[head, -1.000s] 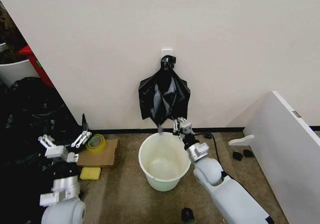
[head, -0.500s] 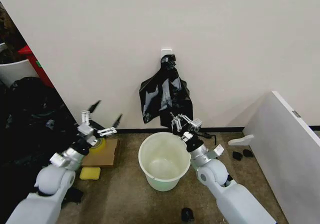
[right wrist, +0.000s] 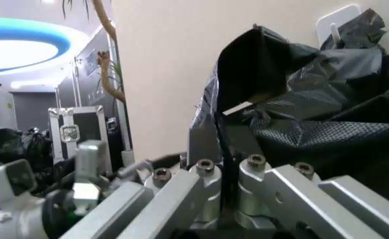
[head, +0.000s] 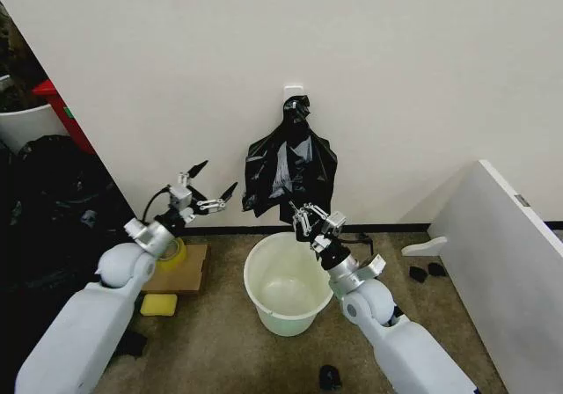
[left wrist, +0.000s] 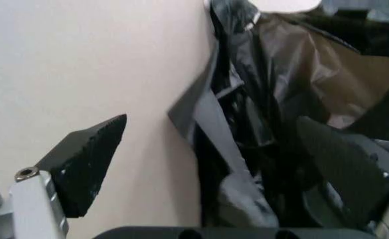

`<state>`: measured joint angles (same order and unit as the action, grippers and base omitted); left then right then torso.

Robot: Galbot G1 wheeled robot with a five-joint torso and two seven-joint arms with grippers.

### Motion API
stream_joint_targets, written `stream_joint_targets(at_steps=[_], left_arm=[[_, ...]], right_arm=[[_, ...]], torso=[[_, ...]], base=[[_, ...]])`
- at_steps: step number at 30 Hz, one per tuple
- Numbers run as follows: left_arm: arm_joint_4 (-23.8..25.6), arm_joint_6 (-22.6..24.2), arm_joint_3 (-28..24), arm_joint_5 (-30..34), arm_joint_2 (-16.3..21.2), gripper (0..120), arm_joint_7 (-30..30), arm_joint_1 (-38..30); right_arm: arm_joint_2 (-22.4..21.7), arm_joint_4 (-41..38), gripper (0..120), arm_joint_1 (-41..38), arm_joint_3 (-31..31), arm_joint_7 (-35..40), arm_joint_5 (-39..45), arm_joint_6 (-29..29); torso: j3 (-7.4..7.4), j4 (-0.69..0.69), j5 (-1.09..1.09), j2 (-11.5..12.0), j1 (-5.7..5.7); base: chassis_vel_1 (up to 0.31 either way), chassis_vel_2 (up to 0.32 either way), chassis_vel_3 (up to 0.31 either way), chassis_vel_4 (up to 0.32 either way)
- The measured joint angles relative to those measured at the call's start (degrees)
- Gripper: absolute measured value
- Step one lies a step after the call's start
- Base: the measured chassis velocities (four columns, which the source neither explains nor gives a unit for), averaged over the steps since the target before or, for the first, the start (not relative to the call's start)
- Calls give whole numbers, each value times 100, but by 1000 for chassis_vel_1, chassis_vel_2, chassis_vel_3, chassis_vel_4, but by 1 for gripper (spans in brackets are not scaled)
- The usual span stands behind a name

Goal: Place the garbage bag over the trash bin.

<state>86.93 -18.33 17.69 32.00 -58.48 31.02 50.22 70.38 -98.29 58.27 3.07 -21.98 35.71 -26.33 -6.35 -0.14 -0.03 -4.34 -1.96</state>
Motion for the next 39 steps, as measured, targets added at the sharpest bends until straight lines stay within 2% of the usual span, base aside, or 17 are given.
stream_joint_targets(at_steps=[3, 8, 12, 14, 18, 19, 22, 23, 24, 30, 34, 36, 39], left_arm=[[-405, 144, -186, 22, -219, 95, 179, -274], [-607, 285, -307, -27, -351, 84, 178, -409], [-864, 507, -404, -54, -467, 64, 394, -605], [-907, 535, -419, -54, -488, 61, 419, -638], [-1061, 659, -451, -54, -583, 41, 461, -739], [-1061, 659, -451, -54, -583, 41, 461, -739], [-1058, 727, -417, -53, -595, 30, 460, -703], [-1022, 753, -378, -53, -584, 23, 460, -656], [-1022, 753, -378, -53, -584, 23, 460, -656], [-718, 810, -142, -42, -497, 1, 430, -352], [-233, 804, 145, -30, -400, 0, 269, 66], [-124, 802, 206, -29, -390, 0, 212, 160], [577, 792, 502, -38, -377, 0, -279, 694]], right_arm=[[32, 85, 0, -31, 24, -76, -11, -8], [46, 123, 0, -34, 49, -131, -23, -18], [43, 148, 0, -35, 100, -222, -19, -34], [39, 149, 0, -36, 107, -250, -13, -37], [21, 148, 0, -31, 125, -396, 29, -47], [21, 148, 0, -31, 125, -396, 29, -47], [13, 142, 0, -19, 141, -444, 38, -50], [7, 139, 0, -14, 147, -445, 40, -51], [7, 139, 0, -14, 147, -445, 40, -51], [-116, 94, 0, 21, 139, -177, 13, -38], [-400, -180, 0, 183, 16, 634, -112, 130], [-456, -257, 0, 236, -2, 805, -147, 173], [-730, -763, 0, 648, -42, 1492, -238, 394]], torso=[[0, 0, 0, 0, 0], [0, -1, -2, 0, 0], [0, 0, -1, 0, 0], [0, 0, 0, 0, 1], [0, 0, 0, 0, 0], [0, 0, 0, 0, 0], [1, -1, -1, 0, 1], [0, 0, 0, 0, 0], [0, 0, 0, 0, 0], [1, 0, -1, 0, 0], [1, 0, -1, 0, 0], [1, 0, 0, 0, 0], [1, 1, -1, 0, 1]], base=[[0, 0, 0, 0], [0, 0, 0, 0], [0, 0, 0, 0], [0, 0, 0, 0], [0, 0, 0, 0], [0, 0, 0, 0], [0, 0, 0, 0], [0, 0, 0, 0], [0, 0, 0, 0], [0, 0, 0, 0], [0, 0, 0, 0], [0, 0, 0, 0], [0, 0, 0, 0]])
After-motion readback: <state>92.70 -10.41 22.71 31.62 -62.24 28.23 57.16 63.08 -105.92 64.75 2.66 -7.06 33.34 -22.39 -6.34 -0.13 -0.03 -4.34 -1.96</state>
